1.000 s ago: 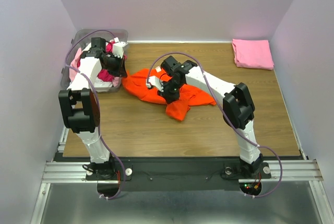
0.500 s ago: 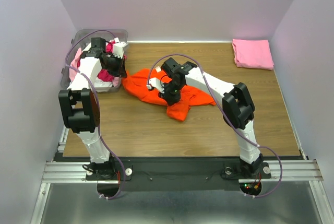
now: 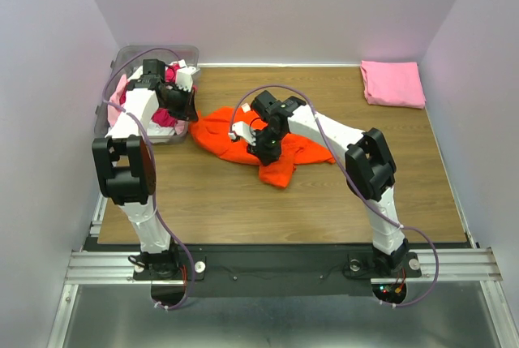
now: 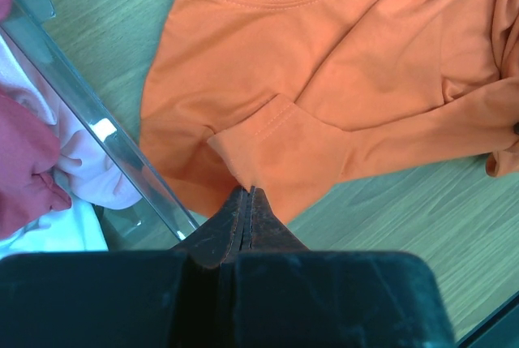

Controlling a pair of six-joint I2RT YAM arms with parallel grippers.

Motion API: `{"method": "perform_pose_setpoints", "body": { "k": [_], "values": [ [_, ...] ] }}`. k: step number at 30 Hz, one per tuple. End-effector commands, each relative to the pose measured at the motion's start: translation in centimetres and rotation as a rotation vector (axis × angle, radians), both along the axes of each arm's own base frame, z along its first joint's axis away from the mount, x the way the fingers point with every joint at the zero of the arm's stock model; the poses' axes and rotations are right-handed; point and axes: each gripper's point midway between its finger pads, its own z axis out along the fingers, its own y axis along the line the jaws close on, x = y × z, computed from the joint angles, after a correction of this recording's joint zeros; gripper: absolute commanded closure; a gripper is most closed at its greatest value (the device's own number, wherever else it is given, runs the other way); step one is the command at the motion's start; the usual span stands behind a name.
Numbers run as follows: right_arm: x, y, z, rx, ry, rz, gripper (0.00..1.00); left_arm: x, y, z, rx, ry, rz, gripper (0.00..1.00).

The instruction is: Fold and stack the t-shirts

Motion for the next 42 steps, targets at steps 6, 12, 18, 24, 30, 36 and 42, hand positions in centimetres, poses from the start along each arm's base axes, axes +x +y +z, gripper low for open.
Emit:
{"method": "perform_pose_setpoints", "body": {
  "k": [6, 12, 18, 24, 30, 36, 42],
  "values": [
    [0.7, 0.9, 3.6, 0.081, -0.047, -0.011, 0.75, 0.6, -0.2, 1.8, -0.023, -0.039, -0.013, 1.00],
    [0.9, 1.2, 4.4, 0.104, -0.055, -0.013, 0.77, 0.5, -0.2, 1.6, -0.023, -0.034, -0.015, 1.00],
    [0.8, 1.8, 5.5, 0.136, -0.055, -0.013, 0.78, 0.6, -0.2, 1.6, -0.023, -0.039, -0.018, 1.00],
    [0.6, 1.8, 4.8, 0.133, -0.033, -0.011, 0.89, 0.5, -0.3, 1.4, -0.027, -0.033, -0.017, 1.00],
    [0.6, 1.7, 3.0, 0.106, -0.004, -0.008, 0.75, 0.5, -0.3, 1.2, -0.027, -0.030, -0.020, 1.00],
    [0.7, 2.3, 2.6, 0.112, 0.012, -0.007, 0.76, 0.3, -0.2, 1.3, -0.022, -0.030, -0.023, 1.00],
    [0.4, 1.7, 2.3, 0.095, 0.004, 0.000, 1.00, 0.3, -0.2, 1.4, -0.019, -0.034, -0.024, 1.00]
  ]
}}
